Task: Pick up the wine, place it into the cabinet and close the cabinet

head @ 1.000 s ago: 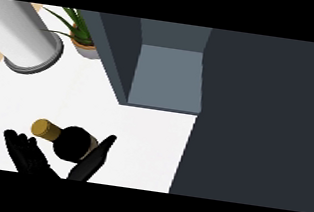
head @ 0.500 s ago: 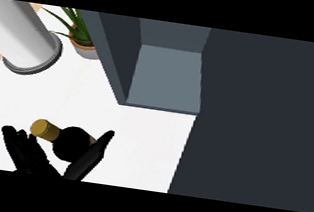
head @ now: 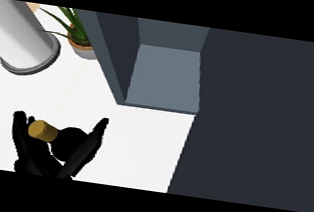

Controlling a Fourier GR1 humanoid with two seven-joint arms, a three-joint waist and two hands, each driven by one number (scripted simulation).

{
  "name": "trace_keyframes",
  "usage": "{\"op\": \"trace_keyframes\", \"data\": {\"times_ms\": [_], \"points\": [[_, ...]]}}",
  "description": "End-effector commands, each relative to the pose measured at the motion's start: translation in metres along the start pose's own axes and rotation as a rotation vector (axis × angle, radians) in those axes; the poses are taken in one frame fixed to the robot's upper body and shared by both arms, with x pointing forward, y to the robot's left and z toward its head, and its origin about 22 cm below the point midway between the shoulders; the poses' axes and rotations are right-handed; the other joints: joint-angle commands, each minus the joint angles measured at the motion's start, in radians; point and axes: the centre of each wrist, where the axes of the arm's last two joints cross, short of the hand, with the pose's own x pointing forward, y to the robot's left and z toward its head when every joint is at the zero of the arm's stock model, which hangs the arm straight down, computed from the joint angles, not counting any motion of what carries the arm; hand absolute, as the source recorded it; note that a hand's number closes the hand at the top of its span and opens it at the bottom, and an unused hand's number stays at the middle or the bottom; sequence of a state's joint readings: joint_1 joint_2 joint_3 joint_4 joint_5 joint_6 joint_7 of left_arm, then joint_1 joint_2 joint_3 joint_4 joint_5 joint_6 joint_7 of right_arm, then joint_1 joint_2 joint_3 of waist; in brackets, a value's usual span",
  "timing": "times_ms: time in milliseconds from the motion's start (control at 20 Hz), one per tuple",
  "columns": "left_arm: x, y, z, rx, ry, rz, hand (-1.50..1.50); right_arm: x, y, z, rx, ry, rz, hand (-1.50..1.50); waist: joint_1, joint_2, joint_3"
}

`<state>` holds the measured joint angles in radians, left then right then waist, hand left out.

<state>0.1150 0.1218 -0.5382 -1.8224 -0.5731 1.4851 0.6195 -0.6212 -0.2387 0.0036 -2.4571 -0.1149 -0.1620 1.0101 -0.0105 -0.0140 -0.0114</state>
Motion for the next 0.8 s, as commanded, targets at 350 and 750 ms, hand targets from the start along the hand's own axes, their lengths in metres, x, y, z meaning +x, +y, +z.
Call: {"op": "trace_keyframes", "data": {"times_ms": [350,750], "points": [[-0.022,0.000,-0.002,-0.111,-0.131,-0.105,1.50,0.002,0.003,0.013,0.066,-0.014,-0.032,-1.50,-0.022,0.011,0.001],[-0.002,-0.011,0.026,-0.512,-0.240,-0.110,1.50,0.003,0.009,0.010,0.108,-0.016,-0.058,-1.50,-0.087,0.011,-0.001]]}}
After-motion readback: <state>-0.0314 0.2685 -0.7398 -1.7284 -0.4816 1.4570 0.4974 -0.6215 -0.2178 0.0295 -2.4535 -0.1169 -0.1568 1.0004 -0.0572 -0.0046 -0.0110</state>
